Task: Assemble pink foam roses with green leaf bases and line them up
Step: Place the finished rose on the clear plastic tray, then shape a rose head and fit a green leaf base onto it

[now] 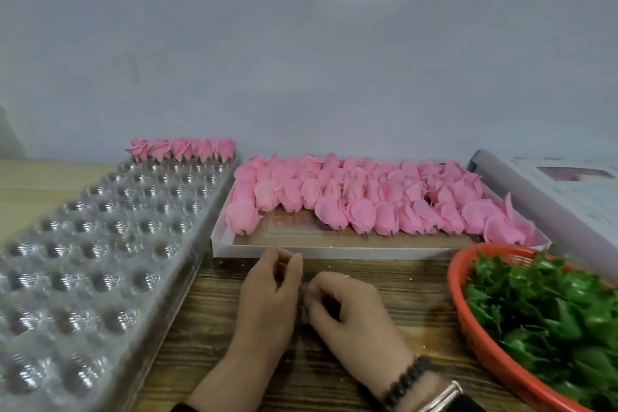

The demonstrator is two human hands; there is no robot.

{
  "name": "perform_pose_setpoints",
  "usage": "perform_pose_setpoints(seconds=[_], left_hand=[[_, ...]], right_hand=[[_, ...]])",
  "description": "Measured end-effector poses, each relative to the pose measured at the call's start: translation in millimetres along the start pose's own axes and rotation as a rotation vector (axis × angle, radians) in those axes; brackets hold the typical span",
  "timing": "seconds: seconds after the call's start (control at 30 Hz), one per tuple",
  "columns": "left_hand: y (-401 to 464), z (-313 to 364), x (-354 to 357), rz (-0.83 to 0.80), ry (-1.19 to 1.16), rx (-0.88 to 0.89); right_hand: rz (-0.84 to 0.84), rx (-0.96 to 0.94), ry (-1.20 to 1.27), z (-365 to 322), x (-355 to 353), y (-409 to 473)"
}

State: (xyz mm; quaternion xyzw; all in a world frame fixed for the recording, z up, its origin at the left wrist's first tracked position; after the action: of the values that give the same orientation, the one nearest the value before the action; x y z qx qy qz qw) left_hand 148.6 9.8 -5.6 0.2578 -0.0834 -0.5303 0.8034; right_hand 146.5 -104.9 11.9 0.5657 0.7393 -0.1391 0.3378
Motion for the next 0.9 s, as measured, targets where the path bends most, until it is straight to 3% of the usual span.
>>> perform_pose_setpoints(seconds=[0.2, 0.33, 0.9], left_hand=[[0, 2, 3, -0.014, -0.005, 0.006], [-2, -3, 3, -0.036, -0.016, -0.029], [-3, -2, 7, -0.095, 0.002, -0.032]], right_hand=[[0.247, 0.177, 0.069, 17, -45, 38], [0.263, 0.291, -0.001, 29, -52, 78], [0.230, 0.428, -0.569, 43, -29, 151]])
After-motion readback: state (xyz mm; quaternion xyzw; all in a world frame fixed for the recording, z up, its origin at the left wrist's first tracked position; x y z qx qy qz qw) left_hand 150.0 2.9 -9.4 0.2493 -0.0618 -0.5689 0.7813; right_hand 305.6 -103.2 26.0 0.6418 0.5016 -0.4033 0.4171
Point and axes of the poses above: each hand's wrist, its own y-axis towards the middle knuckle, its own x-axis out of the palm, z = x × y, the point moved 8 cm from there along y, towards the middle knuckle, and after that the axes turned 15 degrees about x, right-handed, at the moved point
